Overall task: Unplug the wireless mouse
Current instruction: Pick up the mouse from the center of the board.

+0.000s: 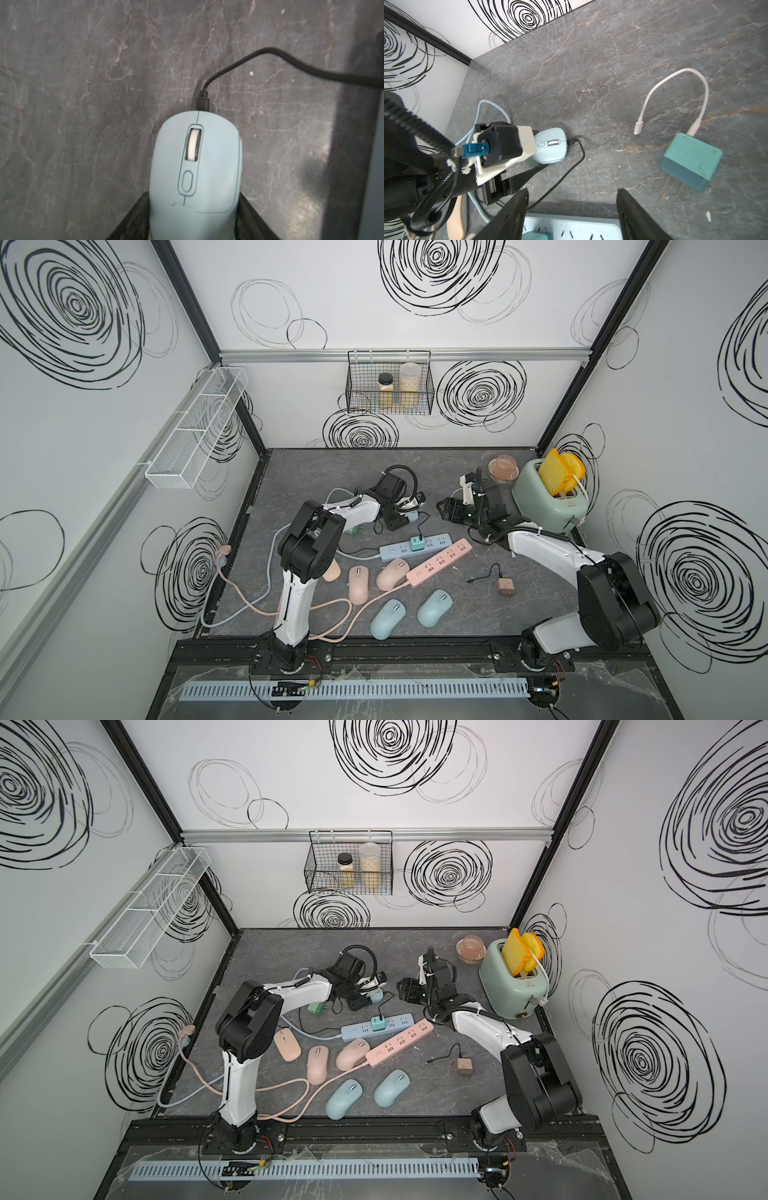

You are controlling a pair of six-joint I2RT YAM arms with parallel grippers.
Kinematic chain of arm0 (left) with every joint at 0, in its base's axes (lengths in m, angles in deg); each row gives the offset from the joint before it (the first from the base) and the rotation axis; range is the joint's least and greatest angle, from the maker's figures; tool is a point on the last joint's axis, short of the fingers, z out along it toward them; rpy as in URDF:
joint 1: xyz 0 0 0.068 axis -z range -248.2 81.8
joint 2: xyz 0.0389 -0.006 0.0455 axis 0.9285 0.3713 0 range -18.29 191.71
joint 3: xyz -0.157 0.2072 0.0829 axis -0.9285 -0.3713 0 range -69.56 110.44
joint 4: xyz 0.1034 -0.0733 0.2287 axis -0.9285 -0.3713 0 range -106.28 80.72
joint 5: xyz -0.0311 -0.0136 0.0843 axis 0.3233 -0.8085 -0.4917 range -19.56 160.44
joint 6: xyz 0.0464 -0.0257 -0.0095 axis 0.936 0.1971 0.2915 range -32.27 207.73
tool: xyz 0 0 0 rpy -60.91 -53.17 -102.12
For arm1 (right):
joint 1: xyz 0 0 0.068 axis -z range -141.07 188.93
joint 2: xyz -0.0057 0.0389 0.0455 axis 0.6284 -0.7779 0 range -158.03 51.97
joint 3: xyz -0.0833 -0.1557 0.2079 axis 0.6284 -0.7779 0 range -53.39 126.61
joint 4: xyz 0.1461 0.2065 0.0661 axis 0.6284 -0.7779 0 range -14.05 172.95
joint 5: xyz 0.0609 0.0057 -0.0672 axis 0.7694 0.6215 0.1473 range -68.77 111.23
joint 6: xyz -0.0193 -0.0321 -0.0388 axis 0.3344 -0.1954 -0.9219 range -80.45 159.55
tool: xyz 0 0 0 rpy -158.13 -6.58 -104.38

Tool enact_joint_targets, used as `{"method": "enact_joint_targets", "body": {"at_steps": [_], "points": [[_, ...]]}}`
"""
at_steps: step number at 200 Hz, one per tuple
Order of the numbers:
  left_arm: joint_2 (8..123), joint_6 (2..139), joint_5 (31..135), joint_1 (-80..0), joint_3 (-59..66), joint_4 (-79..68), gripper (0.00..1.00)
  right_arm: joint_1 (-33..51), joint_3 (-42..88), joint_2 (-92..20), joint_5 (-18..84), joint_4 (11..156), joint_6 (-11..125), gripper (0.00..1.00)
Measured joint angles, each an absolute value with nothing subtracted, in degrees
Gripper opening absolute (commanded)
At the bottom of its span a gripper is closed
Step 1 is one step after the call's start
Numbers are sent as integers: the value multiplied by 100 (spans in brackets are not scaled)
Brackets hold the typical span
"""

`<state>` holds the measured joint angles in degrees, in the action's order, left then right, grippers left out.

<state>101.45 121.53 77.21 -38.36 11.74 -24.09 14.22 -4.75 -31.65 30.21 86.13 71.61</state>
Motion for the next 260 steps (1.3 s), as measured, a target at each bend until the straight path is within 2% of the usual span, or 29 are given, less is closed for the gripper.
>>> {"method": "enact_joint_targets", "body": {"at_steps": [59,89,128,181,214,260], "points": [[9048,11172,8123,-4179,310,-2127,0,1346,-470,-3116,3484,9043,7303,65],[8381,10828,8191,-4083,-151,-1679,0,1083,-252,-3296,3567,9155,7344,71],[7970,10649,8180,-3753,-713,-1246,0,950,212,-3853,3602,9194,7510,71],[7789,10476,8195,-3643,-1163,-934,0,976,216,-4292,3790,9356,7948,48],[7640,10415,8197,-3652,-1231,-741,0,972,199,-4378,3952,9592,8230,46],[7586,10284,8265,-3683,-1377,-521,0,937,192,-4408,4039,9850,8503,26]]}}
